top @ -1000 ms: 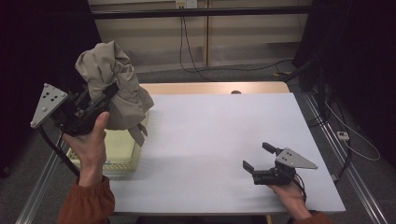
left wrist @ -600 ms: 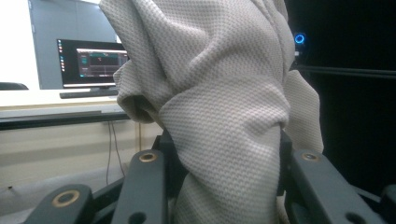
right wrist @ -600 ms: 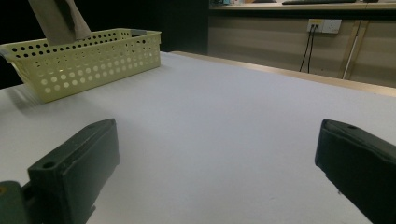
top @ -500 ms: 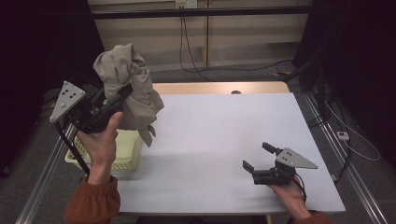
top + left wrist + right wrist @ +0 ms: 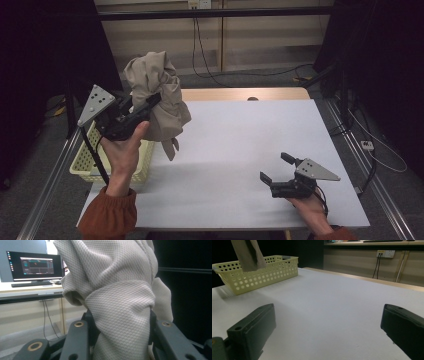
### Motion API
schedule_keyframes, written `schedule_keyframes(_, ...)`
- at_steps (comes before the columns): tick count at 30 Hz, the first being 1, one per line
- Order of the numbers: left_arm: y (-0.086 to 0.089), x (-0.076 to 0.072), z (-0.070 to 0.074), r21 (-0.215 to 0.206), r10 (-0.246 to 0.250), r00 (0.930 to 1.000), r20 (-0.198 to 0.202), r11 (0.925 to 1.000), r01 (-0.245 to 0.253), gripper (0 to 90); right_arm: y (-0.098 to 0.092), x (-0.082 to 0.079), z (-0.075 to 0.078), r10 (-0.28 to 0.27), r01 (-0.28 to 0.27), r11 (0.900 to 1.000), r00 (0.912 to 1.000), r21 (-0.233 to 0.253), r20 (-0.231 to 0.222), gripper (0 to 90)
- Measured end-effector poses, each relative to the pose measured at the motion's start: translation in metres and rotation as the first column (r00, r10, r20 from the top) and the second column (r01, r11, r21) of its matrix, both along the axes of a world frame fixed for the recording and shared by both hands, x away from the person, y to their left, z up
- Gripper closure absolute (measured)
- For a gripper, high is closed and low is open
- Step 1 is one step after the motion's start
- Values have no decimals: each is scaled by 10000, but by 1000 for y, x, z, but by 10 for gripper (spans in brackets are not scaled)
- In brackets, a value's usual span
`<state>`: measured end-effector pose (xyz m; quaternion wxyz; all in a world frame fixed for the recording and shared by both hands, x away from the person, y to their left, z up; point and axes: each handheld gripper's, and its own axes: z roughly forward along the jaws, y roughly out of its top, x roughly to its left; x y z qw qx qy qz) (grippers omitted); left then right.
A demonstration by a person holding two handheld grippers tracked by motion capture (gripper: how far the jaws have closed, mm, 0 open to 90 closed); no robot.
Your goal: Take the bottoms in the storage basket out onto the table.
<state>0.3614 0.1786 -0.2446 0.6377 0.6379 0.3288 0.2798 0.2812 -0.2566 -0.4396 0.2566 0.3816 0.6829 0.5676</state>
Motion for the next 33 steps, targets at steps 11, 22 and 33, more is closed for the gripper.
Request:
schedule_keyframes(11,-21,6,-2,-10,-332,9993,-169,9994,332,622,-1,0,0,11,-11,10000,10000,-4,-8,0)
schedule_keyframes(22,-45,11,-8,408,-660,9969,-420,9969,677,622,0,0,0,29,-29,10000,10000,2,-14,0)
schedule_keyframes(33,-69,20,-14,478,-1111,9918,-627,9923,1142,619,0,0,0,62,-62,10000,10000,41,-32,0)
